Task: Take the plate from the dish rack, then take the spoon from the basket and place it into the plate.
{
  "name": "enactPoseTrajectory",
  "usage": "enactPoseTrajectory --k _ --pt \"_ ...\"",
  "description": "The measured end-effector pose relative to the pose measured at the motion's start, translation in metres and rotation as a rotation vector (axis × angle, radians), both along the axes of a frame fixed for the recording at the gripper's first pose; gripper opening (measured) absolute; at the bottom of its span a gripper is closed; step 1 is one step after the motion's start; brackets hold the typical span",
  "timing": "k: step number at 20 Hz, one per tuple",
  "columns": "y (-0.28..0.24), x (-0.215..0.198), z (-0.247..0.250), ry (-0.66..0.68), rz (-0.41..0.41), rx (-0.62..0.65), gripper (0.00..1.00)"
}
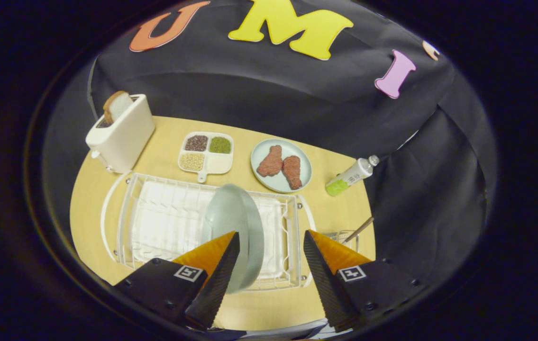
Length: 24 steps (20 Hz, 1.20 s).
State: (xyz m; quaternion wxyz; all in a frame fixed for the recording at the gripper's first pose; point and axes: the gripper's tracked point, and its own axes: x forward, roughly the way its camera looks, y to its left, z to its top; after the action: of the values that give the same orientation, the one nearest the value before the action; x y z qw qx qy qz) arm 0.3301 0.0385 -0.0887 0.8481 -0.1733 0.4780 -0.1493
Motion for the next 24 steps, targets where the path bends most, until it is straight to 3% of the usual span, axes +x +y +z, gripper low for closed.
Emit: enactPoseTrajectory --k 6,8,9,11,19,24 --pt "-0.001 0.007 -0.019 0.066 -0.07 -0.107 0.56" --pt "0.002 0.008 -0.023 0.071 -0.072 -0.134 0.33" --pt "0.002 0.008 -0.02 0.067 -0.072 -0.171 0.16" --pt "0.005 0.006 -0.014 0.058 -0.062 -0.242 0.1" --pt "0.018 -0.006 0.017 -0.004 -0.059 -0.44 0.09" --pt "0.016 -0.024 0.021 -0.028 -0.062 -0.393 0.09"
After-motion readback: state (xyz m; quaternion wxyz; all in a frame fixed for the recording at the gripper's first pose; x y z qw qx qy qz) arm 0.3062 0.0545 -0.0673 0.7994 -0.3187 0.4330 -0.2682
